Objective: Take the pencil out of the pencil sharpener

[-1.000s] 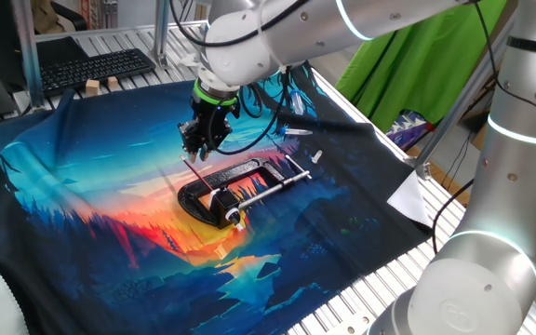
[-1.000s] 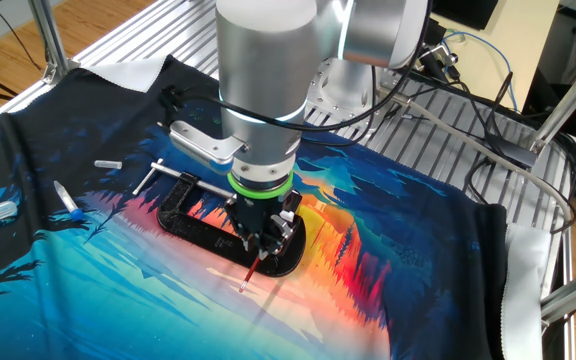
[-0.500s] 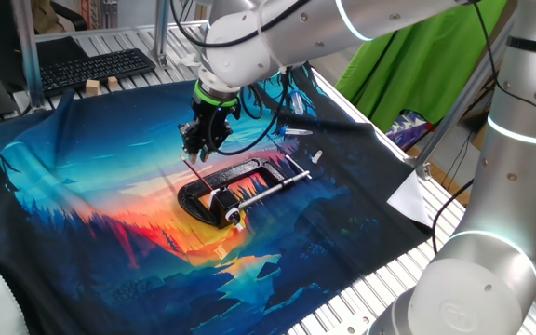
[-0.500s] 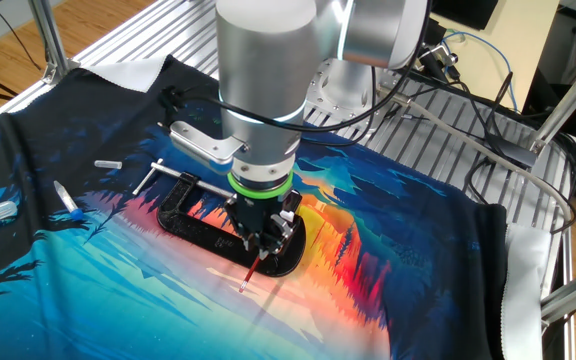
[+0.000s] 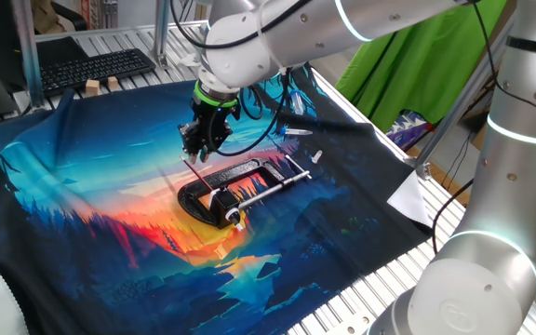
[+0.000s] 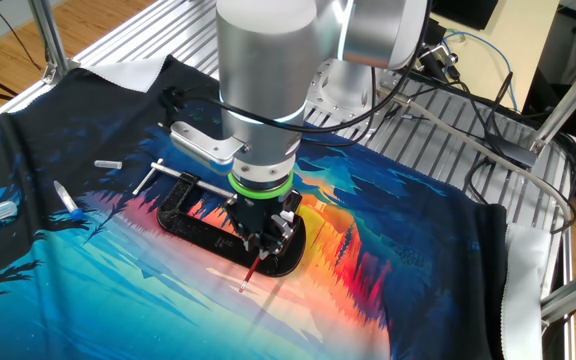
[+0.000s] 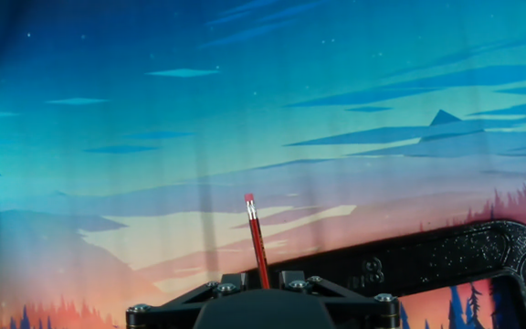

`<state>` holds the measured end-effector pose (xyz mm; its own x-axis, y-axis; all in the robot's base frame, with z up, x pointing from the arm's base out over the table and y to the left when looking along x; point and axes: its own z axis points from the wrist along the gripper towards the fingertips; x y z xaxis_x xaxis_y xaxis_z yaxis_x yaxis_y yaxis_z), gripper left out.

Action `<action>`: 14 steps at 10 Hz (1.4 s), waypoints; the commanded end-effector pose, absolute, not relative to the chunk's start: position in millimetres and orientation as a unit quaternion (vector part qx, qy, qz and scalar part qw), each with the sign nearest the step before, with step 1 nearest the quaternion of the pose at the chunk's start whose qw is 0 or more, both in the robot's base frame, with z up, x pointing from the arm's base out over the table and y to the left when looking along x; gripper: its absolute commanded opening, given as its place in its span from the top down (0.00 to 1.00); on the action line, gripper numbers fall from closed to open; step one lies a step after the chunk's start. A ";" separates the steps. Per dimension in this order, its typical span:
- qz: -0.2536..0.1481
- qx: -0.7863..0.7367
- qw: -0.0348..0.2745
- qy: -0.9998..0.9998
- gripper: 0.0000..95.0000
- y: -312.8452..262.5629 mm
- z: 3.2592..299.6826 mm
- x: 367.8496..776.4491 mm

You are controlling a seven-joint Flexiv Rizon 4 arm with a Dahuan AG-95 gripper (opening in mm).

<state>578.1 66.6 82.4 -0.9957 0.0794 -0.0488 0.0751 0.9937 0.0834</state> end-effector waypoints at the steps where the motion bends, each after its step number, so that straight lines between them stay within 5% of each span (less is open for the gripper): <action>1: 0.043 0.038 0.026 0.998 0.80 66.7 82.5 578.1; 14: 0.057 0.046 0.027 0.997 0.80 67.2 81.0 578.1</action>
